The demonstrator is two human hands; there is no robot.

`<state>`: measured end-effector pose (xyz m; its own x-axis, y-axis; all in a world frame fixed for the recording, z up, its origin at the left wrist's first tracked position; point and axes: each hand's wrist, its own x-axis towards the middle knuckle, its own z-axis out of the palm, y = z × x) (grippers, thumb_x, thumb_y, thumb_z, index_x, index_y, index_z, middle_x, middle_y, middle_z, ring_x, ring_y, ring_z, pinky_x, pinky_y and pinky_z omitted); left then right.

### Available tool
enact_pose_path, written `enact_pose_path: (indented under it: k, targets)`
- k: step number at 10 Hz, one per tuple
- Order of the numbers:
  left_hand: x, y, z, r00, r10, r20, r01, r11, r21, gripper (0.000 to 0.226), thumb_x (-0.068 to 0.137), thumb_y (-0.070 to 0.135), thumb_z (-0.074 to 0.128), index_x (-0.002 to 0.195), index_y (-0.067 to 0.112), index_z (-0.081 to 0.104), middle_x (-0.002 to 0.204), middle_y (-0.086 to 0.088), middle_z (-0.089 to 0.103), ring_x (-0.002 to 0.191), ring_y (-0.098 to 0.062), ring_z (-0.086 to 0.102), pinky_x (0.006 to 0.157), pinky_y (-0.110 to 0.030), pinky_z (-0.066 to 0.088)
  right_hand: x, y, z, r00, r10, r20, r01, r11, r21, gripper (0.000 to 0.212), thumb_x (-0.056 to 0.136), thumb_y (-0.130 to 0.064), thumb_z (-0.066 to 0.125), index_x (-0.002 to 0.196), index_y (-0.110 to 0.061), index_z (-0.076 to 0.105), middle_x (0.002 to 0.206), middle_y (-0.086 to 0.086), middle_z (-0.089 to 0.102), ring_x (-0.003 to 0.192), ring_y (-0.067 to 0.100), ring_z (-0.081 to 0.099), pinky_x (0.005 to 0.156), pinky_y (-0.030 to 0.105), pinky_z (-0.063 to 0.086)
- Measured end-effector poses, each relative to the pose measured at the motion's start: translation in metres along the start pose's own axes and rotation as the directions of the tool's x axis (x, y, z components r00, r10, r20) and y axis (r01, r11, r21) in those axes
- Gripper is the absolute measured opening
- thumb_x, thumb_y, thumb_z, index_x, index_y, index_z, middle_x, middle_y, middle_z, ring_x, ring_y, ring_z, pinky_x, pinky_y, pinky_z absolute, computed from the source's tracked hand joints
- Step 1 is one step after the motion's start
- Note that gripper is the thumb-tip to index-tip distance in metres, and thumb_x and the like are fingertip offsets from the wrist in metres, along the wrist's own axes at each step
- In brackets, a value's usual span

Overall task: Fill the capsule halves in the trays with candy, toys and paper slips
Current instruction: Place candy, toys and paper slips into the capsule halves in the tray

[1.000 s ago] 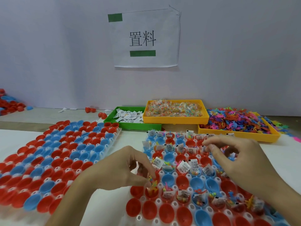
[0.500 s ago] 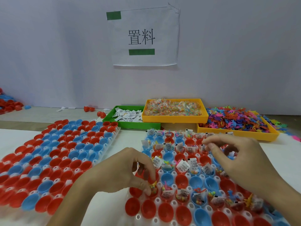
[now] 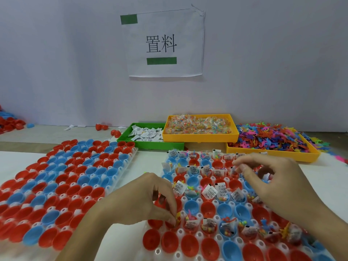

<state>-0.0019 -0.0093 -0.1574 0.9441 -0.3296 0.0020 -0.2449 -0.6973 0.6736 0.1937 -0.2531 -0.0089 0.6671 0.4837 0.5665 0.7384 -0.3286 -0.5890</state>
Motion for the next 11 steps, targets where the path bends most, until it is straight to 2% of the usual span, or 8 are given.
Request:
enact_pose_path:
  k: [2,3,4,5,7,8,10,11]
  targets:
    - [0.059,0.065,-0.153,0.969,-0.081,-0.234,0.044,0.987,-0.157,0.011,0.086,0.038,0.071,0.088,0.028,0.076,0.087,0.001,0.07,0.079,-0.013,0.063,0.074,-0.024,0.052,0.001,0.001,-0.001,1.0,-0.003,-0.006,0.003,1.0,0.015,0.033,0.086,-0.007,0.071,0.089,-0.039,0.074,0.087,-0.027,0.07,0.082,-0.003,0.065,0.065,0.005,0.047]
    - [0.09,0.047,-0.172,0.84,-0.218,-0.497,0.198,0.976,-0.094,0.008,0.093,0.026,0.065,0.09,0.027,0.072,0.084,0.008,0.071,0.081,-0.007,0.065,0.069,-0.019,0.05,0.0,0.002,0.001,1.0,0.0,-0.013,0.001,1.0,0.029,0.035,0.085,-0.005,0.072,0.087,-0.04,0.073,0.083,-0.026,0.071,0.081,-0.004,0.065,0.066,0.004,0.046]
    - [0.128,0.02,-0.201,0.607,-0.37,-0.703,0.406,0.905,-0.125,0.011,0.095,0.019,0.062,0.1,0.016,0.072,0.094,0.003,0.07,0.079,-0.007,0.061,0.061,-0.015,0.043,0.0,0.003,0.002,1.0,-0.002,-0.01,0.002,0.999,0.034,0.032,0.085,-0.006,0.071,0.087,-0.038,0.074,0.09,-0.027,0.07,0.082,-0.004,0.065,0.067,0.005,0.046]
    - [0.161,-0.008,-0.225,0.496,-0.408,-0.766,0.526,0.844,-0.109,0.018,0.092,0.011,0.062,0.104,0.005,0.074,0.097,-0.007,0.07,0.079,-0.014,0.06,0.064,-0.02,0.042,0.0,0.004,0.001,1.0,-0.004,-0.013,0.004,0.999,0.032,0.029,0.085,-0.009,0.071,0.088,-0.037,0.075,0.09,-0.028,0.07,0.082,-0.004,0.065,0.067,0.005,0.046]
    - [0.203,-0.05,-0.242,0.535,-0.521,-0.665,0.72,0.693,0.037,0.013,0.09,0.017,0.07,0.083,0.006,0.068,0.08,-0.014,0.063,0.073,-0.023,0.055,0.069,-0.035,0.05,0.001,0.008,0.003,1.0,-0.003,-0.016,0.004,0.999,0.053,0.03,0.084,-0.01,0.071,0.088,-0.039,0.074,0.087,-0.028,0.07,0.084,-0.005,0.065,0.067,0.004,0.046]
    - [0.211,-0.06,-0.24,0.539,-0.566,-0.623,0.759,0.648,0.067,0.019,0.088,0.011,0.071,0.102,-0.003,0.069,0.096,-0.018,0.071,0.082,-0.026,0.064,0.076,-0.039,0.056,0.001,0.009,0.003,1.0,-0.006,-0.017,0.006,0.999,0.053,0.03,0.084,-0.012,0.071,0.088,-0.041,0.072,0.09,-0.029,0.069,0.085,-0.006,0.064,0.068,0.003,0.046]
    - [0.21,-0.066,-0.238,0.476,-0.521,-0.708,0.731,0.683,-0.012,0.017,0.086,-0.005,0.056,0.091,-0.009,0.072,0.09,-0.024,0.072,0.072,-0.028,0.061,0.065,-0.037,0.054,0.001,0.009,0.002,1.0,-0.002,-0.023,0.003,0.998,0.056,0.026,0.084,-0.013,0.069,0.088,-0.038,0.073,0.09,-0.028,0.069,0.084,-0.007,0.064,0.066,0.002,0.044]
    - [0.204,-0.061,-0.238,0.403,-0.475,-0.783,0.645,0.754,-0.126,0.02,0.088,0.0,0.057,0.094,-0.004,0.076,0.09,-0.018,0.072,0.076,-0.025,0.062,0.073,-0.035,0.055,0.001,0.009,0.002,1.0,0.004,-0.014,-0.003,0.998,0.057,0.024,0.085,-0.013,0.069,0.088,-0.036,0.075,0.089,-0.028,0.07,0.084,-0.006,0.064,0.065,0.002,0.044]
